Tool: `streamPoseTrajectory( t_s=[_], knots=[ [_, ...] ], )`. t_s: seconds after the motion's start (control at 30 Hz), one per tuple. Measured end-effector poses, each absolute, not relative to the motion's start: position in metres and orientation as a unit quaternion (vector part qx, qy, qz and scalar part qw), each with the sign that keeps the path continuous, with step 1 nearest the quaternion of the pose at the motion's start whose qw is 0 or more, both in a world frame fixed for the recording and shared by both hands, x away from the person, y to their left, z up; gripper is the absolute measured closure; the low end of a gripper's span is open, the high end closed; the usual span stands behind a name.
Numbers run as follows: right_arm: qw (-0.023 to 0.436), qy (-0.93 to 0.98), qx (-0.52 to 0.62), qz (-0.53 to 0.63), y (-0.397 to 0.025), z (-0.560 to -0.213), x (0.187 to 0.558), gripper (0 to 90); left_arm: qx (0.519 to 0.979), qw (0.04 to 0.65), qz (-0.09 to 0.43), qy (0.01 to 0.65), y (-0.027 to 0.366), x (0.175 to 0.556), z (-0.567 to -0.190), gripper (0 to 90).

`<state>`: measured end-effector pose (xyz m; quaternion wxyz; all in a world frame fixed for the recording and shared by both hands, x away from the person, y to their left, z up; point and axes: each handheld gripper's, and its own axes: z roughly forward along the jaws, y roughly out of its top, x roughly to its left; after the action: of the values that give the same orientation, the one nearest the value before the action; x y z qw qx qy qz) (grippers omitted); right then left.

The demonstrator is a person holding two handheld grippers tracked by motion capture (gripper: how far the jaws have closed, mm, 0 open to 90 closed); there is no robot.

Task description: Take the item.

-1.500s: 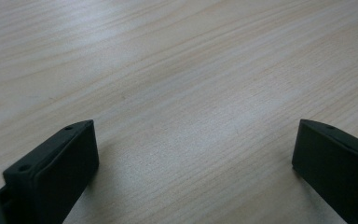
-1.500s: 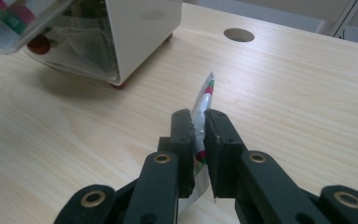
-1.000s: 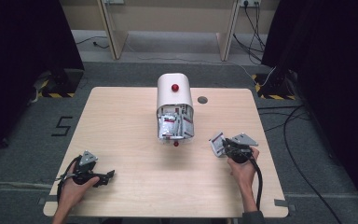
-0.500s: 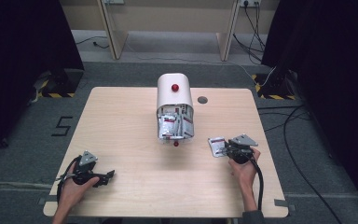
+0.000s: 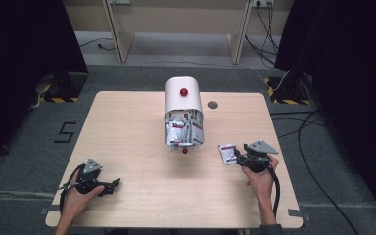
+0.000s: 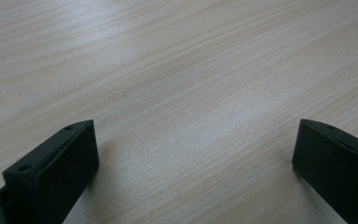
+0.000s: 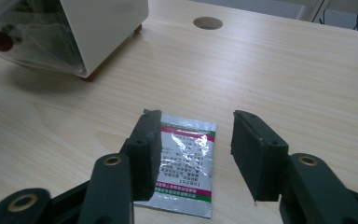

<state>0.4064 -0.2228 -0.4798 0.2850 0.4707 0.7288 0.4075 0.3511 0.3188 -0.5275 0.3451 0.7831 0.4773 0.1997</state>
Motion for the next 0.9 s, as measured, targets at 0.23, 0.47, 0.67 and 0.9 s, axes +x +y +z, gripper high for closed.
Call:
streamPoseTrajectory(
  t_s=[0.23, 0.47, 0.67, 0.9],
  knots=[
    [0.273, 0.732, 0.471, 0.41, -0.221, -0.474, 0.4, 41.9, 0.783, 0.345, 0.2, 0.477, 0.319, 0.351, -0.528, 0.0],
    [0.269, 0.731, 0.47, 0.416, -0.221, -0.473, 0.391, 38.8, 0.783, 0.345, 0.2, 0.477, 0.319, 0.351, -0.528, 0.0],
    [0.263, 0.735, 0.466, 0.416, -0.218, -0.475, 0.386, 36.7, 0.783, 0.345, 0.2, 0.477, 0.319, 0.351, -0.528, 0.0],
    [0.259, 0.735, 0.465, 0.42, -0.216, -0.476, 0.379, 34.7, 0.783, 0.345, 0.2, 0.478, 0.319, 0.351, -0.528, 0.0]
  ],
)
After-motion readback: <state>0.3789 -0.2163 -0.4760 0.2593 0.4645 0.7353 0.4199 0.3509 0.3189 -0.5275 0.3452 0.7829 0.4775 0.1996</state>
